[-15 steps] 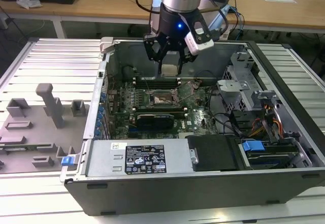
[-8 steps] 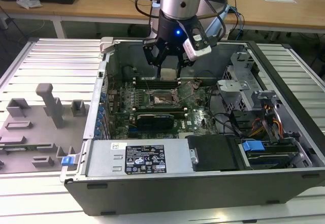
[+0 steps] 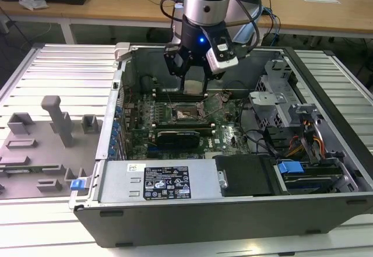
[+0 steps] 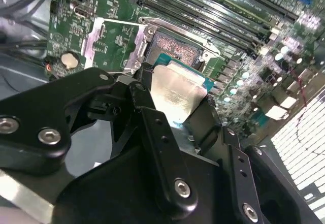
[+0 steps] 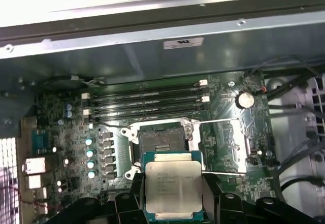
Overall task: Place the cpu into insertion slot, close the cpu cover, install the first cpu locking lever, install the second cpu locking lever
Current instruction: 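Place the cpu into insertion slot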
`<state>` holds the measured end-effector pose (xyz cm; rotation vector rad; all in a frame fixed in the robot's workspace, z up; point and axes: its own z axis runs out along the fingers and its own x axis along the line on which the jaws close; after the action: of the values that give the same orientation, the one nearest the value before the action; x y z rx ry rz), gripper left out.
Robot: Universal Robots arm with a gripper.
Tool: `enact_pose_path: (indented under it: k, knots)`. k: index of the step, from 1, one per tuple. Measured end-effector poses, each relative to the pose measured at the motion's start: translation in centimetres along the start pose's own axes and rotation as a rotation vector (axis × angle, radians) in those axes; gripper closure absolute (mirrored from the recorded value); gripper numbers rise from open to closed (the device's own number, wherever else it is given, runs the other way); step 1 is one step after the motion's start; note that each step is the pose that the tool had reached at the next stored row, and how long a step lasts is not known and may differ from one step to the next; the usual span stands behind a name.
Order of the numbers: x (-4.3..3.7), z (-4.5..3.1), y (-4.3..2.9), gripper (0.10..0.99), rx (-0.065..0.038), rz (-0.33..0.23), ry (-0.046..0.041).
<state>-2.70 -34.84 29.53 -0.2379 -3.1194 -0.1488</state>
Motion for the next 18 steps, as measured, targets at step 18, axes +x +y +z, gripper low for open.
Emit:
enact_pose_path:
  k: [18]
  knots:
    - [0.0, 0.16, -0.02, 0.545, -0.006, 0.365, -0.0345]
